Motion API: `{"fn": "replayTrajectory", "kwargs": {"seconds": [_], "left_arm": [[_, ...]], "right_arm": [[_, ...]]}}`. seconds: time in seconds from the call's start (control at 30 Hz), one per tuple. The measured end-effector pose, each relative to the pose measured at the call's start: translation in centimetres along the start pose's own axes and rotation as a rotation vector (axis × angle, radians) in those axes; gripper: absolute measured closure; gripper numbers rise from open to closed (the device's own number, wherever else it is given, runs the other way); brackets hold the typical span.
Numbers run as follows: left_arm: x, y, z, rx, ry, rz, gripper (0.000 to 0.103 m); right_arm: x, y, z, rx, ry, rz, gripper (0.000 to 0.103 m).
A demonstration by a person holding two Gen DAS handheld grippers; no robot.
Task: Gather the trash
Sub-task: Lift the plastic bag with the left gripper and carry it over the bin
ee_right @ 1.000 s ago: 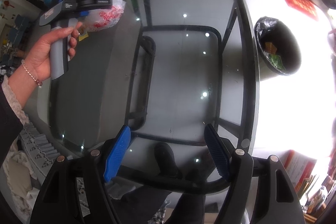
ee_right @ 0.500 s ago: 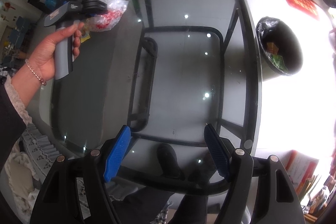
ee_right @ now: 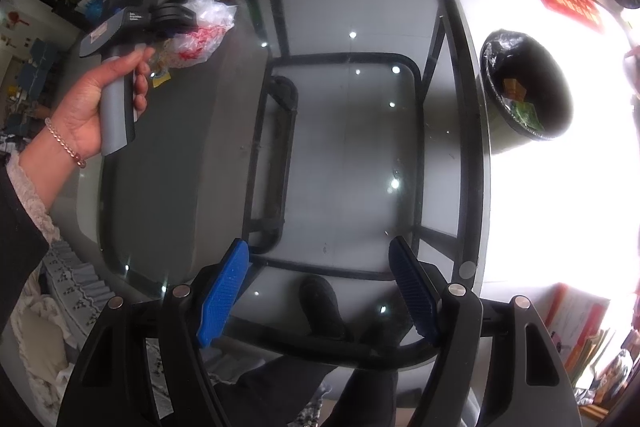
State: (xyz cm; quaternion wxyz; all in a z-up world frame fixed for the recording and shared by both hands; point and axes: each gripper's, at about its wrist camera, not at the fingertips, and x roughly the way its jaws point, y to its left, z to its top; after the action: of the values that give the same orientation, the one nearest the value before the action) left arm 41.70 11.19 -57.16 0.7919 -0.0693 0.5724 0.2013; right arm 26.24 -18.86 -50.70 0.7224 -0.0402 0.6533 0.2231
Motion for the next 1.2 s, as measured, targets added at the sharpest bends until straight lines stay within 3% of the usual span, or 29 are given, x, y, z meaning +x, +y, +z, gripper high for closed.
{"fn": "replayTrajectory", "kwargs": {"seconds": [0.57,1.2], "left_arm": [[-2.6,-5.3,1.3,0.059,-0.036,-0.039,0.09],[-6.2,-16.0,1.2,0.174,-0.056,-0.121,0.09]], "right_arm": [[-1.4,-2.5,-1.5,0.049,-0.026,-0.001,0.033],[-3.3,-6.5,-3.1,0.128,-0.063,0.012,0.033]]}}
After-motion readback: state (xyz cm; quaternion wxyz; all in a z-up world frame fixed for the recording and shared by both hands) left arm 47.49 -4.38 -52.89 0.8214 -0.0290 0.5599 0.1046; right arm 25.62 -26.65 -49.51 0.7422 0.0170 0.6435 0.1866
